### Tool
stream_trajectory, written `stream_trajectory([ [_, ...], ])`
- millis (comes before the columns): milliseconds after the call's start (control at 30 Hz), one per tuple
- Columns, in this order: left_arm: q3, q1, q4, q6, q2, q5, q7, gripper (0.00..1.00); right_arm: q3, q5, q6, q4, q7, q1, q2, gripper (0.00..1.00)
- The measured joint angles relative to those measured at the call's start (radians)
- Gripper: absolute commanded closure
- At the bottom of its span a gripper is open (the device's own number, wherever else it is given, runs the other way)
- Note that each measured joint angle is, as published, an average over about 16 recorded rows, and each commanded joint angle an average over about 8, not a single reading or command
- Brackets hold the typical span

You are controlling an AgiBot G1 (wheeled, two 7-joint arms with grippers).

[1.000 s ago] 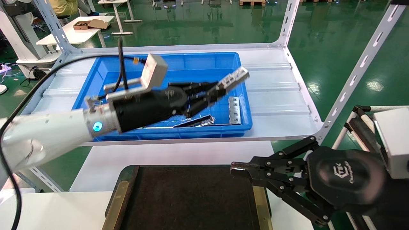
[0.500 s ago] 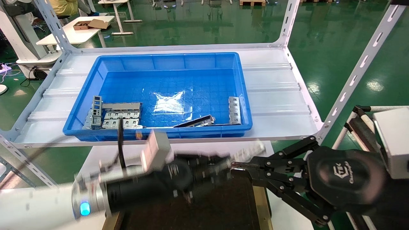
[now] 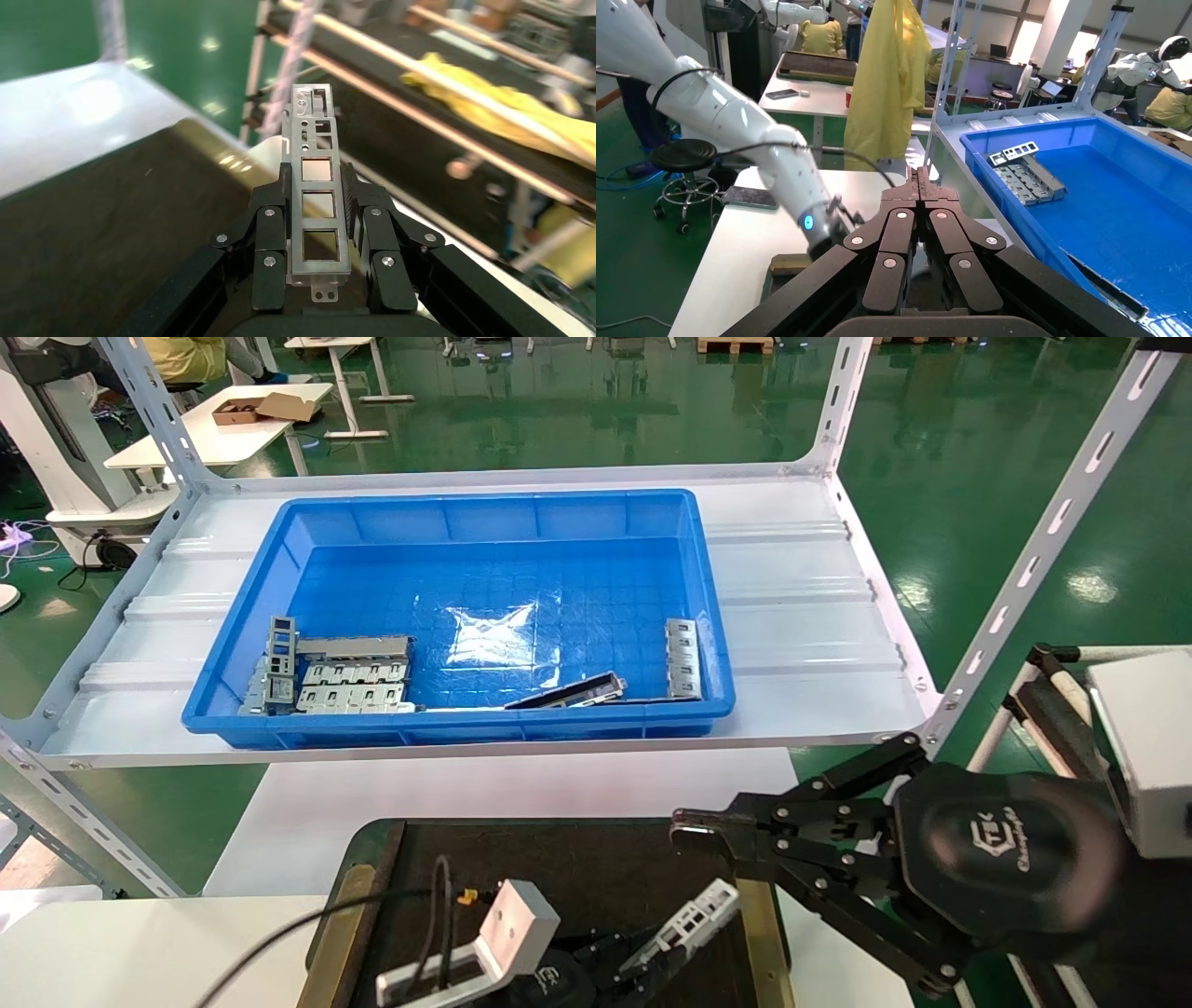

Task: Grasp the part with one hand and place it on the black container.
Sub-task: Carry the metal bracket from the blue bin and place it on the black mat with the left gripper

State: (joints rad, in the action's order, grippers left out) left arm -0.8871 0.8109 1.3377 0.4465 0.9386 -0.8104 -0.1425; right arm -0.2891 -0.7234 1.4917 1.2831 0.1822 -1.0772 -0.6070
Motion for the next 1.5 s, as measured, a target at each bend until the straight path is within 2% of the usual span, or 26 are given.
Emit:
stream_trajectory([
  [367,-0.086,-0.039,-0.064,-0.367,0.161,-0.034,-0.052,1.00,-0.001,0.000,0.000,0.000,0.000,0.000,0.000,1.00],
  [700,-0.158,0.000,-0.166,-0.605,0.306,0.054,-0.113,1.00,-0.001,0.001,-0.001,0.000,-0.001,0.000,0.001,1.00],
  [1033,-0.203,0.045,-0.243,-0.751,0.395,0.175,-0.157,1.00,-0.002,0.001,-0.001,0.000,-0.001,0.000,0.001,1.00],
  [1500,-0.257,0.074,-0.289,-0.840,0.418,0.239,-0.237,1.00,-0.003,0.002,-0.001,0.000,-0.001,-0.001,0.001,1.00],
])
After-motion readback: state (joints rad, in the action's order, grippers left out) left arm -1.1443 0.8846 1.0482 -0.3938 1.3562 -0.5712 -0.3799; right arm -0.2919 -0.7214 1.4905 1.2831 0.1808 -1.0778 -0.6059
